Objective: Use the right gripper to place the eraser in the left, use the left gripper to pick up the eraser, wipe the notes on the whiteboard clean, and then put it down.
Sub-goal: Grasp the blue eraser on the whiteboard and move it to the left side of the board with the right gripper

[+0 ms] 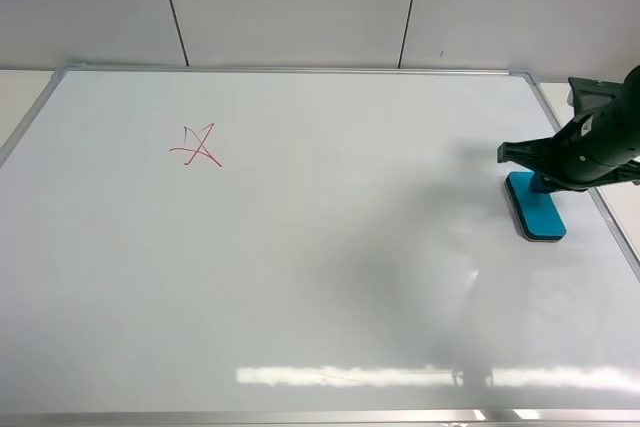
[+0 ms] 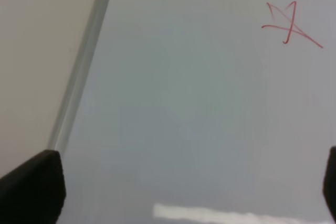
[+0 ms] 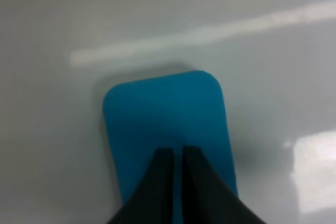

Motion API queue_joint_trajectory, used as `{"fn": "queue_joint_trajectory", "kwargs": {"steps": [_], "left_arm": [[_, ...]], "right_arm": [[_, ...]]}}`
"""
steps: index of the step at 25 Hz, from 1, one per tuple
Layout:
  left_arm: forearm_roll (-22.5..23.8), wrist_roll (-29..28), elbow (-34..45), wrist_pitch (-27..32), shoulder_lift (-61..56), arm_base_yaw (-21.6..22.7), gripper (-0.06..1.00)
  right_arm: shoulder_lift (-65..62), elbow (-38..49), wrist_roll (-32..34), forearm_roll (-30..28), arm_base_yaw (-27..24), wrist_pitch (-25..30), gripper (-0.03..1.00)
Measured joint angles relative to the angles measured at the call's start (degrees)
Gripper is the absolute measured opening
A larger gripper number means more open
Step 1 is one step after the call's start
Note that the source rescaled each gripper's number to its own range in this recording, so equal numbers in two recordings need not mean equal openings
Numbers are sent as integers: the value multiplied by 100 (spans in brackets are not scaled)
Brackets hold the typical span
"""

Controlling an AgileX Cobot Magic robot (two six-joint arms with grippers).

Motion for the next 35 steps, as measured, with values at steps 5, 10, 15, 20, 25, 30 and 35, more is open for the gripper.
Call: {"fn": "queue_joint_trajectory", "kwargs": {"steps": [5, 10, 15, 20, 25, 30, 35], "left_arm": [[0, 0, 0, 0, 0, 0, 100], [0, 0, 0, 0, 0, 0, 100], [0, 0, 0, 0, 0, 0, 100], [0, 0, 0, 0, 0, 0, 100], [0, 0, 0, 0, 0, 0, 100], [0, 0, 0, 0, 0, 0, 100], [0, 0, 0, 0, 0, 0, 100]], "right_arm": [[130, 0, 40, 271, 0, -5, 0], [387, -75, 40, 448, 84, -39, 0], [591, -147, 40, 533, 328, -366, 0], [749, -177, 40, 1147, 1201, -944, 0], [824, -172, 40, 1935, 2330, -1358, 0], [939, -115, 40, 2720, 3511, -2035, 0], [1167, -204, 73, 3086, 4366, -2582, 0]]}}
